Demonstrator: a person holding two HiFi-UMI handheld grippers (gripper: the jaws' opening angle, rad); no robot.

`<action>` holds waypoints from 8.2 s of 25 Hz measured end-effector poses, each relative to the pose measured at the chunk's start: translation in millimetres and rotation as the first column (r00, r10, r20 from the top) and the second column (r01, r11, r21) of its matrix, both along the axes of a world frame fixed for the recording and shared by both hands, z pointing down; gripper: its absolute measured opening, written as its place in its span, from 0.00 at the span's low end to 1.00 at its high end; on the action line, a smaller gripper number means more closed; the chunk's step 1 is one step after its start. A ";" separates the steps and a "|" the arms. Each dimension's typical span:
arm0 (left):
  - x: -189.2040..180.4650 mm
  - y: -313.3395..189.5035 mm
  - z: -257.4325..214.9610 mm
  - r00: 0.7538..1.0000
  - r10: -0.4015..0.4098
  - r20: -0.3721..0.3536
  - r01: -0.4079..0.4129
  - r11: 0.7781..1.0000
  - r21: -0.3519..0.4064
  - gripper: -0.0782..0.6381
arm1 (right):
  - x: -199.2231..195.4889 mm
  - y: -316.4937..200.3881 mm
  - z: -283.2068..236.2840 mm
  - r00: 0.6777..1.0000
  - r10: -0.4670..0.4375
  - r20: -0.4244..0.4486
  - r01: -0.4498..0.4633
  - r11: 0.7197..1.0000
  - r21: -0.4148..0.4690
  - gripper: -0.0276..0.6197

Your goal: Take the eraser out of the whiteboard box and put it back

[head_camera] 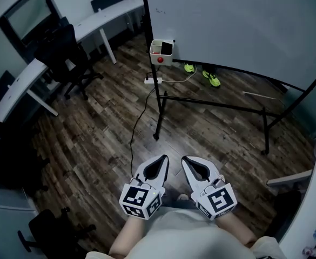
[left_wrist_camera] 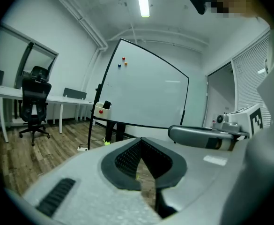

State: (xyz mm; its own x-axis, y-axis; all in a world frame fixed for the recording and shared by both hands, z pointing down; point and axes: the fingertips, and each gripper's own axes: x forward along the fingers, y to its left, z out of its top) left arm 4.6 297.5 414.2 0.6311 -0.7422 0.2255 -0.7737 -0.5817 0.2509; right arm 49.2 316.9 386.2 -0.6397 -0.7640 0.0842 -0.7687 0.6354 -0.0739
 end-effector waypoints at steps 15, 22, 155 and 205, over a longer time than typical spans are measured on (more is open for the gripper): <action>-10.1 -52.6 0.2 1.000 0.021 -0.002 -0.021 1.000 0.008 0.12 | -10.9 -51.0 3.3 0.999 0.016 -0.041 -0.016 1.000 0.001 0.05; -19.0 -97.8 -2.0 1.000 0.030 -0.002 -0.030 1.000 0.008 0.12 | -22.6 -93.8 -3.6 0.999 0.008 -0.043 -0.008 1.000 0.015 0.05; -13.7 -525.5 -0.4 1.000 0.006 -0.003 -0.006 1.000 -0.008 0.12 | 18.4 -552.8 6.0 0.995 0.040 -0.089 -0.041 0.999 -0.012 0.43; -13.7 -538.8 3.0 0.999 -0.054 0.000 0.054 0.998 -0.018 0.12 | 8.4 -566.0 0.2 0.994 -0.038 -0.101 0.040 0.999 0.023 0.33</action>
State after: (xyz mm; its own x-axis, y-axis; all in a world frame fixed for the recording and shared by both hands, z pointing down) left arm -9.1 -241.3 417.2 0.5907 -0.7708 0.2387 -0.8035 -0.5348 0.2615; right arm 57.6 -249.1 386.4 -0.6581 -0.7414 0.1314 -0.7461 0.6656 0.0187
